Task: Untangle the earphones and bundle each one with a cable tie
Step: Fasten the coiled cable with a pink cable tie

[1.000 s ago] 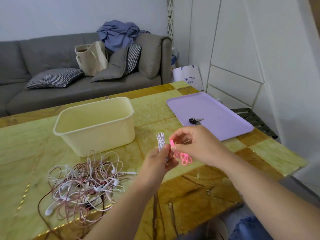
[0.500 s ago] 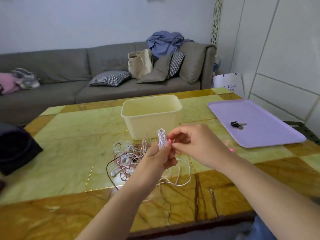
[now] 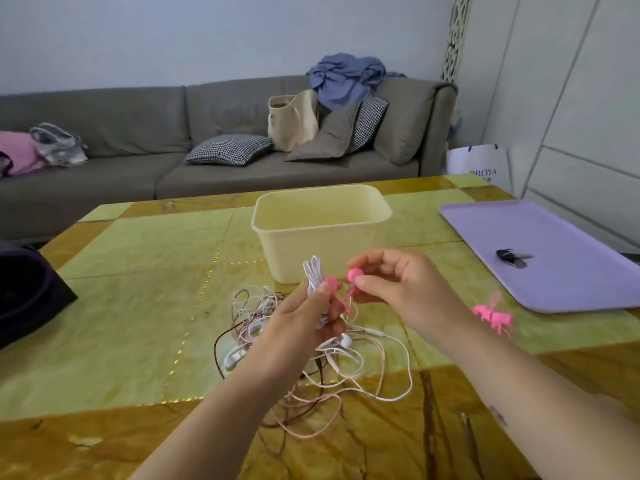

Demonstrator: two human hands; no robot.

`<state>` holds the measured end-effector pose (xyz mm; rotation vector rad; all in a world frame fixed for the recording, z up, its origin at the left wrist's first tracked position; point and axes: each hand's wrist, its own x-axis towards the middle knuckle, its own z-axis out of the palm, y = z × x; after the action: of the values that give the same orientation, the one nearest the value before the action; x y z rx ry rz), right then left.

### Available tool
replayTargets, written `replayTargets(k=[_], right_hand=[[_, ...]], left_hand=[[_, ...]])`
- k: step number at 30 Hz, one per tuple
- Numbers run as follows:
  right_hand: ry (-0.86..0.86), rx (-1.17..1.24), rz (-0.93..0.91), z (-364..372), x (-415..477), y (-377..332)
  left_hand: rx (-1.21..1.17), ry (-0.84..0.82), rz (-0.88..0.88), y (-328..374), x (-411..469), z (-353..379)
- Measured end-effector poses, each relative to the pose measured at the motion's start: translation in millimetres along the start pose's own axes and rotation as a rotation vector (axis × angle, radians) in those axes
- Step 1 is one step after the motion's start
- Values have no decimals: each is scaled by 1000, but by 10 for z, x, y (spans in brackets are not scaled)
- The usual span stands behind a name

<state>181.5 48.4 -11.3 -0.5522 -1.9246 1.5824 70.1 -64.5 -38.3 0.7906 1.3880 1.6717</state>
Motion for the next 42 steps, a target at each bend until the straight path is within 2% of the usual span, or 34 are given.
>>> replayTargets(k=[2, 4, 6, 8, 11, 14, 18, 21, 23, 26, 28, 30, 33, 36, 42], right_hand=[[33, 270, 152, -1, 98, 145], [36, 426, 277, -26, 185, 265], [5, 456, 365, -46, 256, 379], [-44, 342, 381, -68, 277, 468], [-185, 72, 277, -49, 244, 583], [-296, 114, 214, -24, 192, 542], [-205, 62, 211, -64, 137, 529], [-224, 72, 256, -73, 87, 500], [-139, 142, 283, -86, 86, 477], [224, 228, 94, -109, 99, 410], [273, 118, -83, -51, 55, 345], [159, -53, -188, 76, -35, 336], [-7, -433, -296, 171, -97, 447], [-93, -537, -281, 137, -64, 491], [-111, -517, -214, 101, -58, 425]], left_hand=[[-86, 22, -31, -58, 108, -48], [-146, 35, -47, -98, 214, -94], [-182, 37, -58, -137, 294, -142], [-184, 23, -56, -155, 327, -156], [-109, 7, -49, -204, 341, -154], [55, 3, -48, -236, 360, -135], [89, 19, -52, -220, 320, -75], [96, 32, -87, -239, 263, -93], [134, 23, -124, -248, 241, -113], [231, 0, -202, -299, 242, -100], [347, -50, -224, -330, 233, -36], [444, -93, -204, -348, 213, 48], [542, -96, -189, -337, 196, 103], [465, -71, -237, -311, 197, 42], [45, -98, -358, -228, 186, 42]])
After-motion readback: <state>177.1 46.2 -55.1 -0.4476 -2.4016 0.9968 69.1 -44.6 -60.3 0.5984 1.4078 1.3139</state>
